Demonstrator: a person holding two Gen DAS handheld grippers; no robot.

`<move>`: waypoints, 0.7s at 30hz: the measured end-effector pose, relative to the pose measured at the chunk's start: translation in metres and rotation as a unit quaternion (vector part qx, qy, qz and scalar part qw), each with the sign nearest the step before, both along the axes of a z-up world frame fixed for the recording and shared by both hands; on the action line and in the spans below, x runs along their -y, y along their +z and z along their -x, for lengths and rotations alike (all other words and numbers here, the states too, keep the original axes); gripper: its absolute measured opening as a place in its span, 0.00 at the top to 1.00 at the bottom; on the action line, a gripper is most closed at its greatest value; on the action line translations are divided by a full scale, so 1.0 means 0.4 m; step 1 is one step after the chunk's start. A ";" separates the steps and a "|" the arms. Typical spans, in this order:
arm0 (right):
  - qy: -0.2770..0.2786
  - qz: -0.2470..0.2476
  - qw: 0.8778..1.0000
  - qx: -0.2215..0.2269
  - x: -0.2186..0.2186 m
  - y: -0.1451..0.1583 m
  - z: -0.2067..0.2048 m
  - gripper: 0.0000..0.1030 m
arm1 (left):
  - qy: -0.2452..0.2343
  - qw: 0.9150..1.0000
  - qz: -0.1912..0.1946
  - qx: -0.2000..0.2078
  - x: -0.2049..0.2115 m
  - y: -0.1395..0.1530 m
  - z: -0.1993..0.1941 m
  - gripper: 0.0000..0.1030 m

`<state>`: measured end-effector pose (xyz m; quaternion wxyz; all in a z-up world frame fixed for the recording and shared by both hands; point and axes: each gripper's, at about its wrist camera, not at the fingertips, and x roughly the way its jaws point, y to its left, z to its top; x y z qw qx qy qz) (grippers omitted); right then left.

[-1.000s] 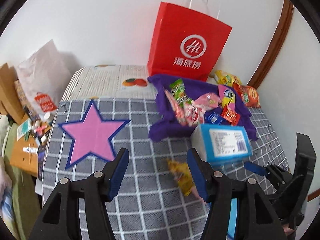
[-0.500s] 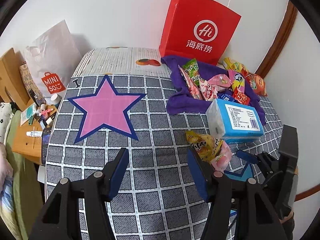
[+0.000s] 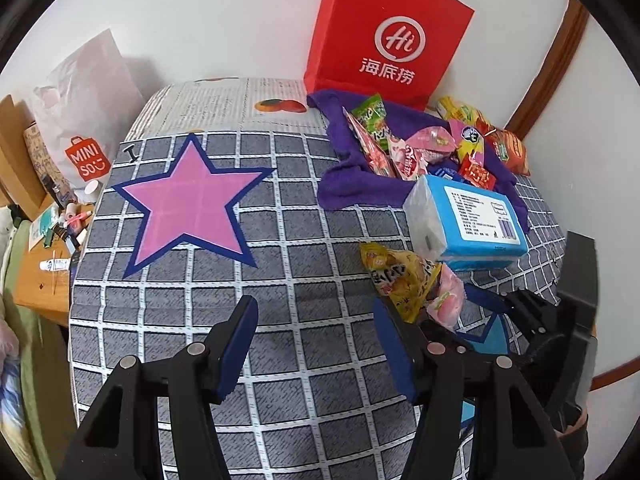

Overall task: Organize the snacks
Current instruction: 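Grasp the pink peach candy with the right tool while the left tool grasps the yellow triangle bag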

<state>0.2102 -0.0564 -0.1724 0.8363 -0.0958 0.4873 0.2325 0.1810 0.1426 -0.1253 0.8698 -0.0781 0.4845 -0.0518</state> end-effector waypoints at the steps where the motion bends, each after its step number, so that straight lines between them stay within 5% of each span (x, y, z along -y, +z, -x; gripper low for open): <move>1: -0.001 -0.001 1.000 0.003 0.002 0.005 0.004 0.35 | -0.004 1.000 0.002 0.001 0.010 -0.001 -0.001 0.44; 21: -0.094 -0.024 0.994 0.056 0.239 0.144 0.042 0.35 | -0.058 0.998 0.006 -0.019 0.165 -0.051 -0.064 0.44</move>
